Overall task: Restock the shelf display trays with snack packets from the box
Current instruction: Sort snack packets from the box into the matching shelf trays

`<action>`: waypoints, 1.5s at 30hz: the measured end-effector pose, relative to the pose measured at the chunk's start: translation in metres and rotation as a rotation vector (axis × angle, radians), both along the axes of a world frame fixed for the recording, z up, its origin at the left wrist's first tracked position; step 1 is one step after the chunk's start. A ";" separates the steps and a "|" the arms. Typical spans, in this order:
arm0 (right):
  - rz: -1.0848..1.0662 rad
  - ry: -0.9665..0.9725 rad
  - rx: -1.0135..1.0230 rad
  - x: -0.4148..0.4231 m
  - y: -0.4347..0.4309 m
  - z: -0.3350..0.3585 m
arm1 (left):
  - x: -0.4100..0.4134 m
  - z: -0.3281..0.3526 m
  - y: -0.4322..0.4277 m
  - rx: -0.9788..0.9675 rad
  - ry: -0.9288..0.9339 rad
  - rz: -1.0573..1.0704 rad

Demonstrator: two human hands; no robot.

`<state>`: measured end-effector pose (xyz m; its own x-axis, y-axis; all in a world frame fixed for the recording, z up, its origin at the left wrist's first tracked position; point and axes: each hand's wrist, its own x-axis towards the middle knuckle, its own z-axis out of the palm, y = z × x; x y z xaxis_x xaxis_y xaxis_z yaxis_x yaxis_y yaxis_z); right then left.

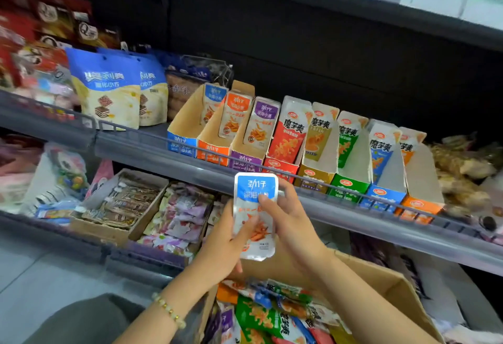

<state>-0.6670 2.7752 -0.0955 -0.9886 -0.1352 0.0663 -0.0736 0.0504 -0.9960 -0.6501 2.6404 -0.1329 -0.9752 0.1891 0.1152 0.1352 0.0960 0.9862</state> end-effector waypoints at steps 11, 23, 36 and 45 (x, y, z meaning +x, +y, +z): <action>0.362 0.118 0.736 -0.059 -0.010 0.107 | -0.052 0.045 -0.063 -0.207 0.158 -0.199; 0.062 0.105 0.580 -0.143 -0.044 0.153 | -0.144 0.073 -0.117 -0.148 0.269 0.196; -0.103 0.385 1.083 -0.284 -0.119 0.152 | -0.197 0.041 -0.142 -0.646 0.346 0.429; 0.063 0.169 1.265 -0.304 -0.142 0.107 | -0.202 0.035 -0.142 -0.735 0.396 0.410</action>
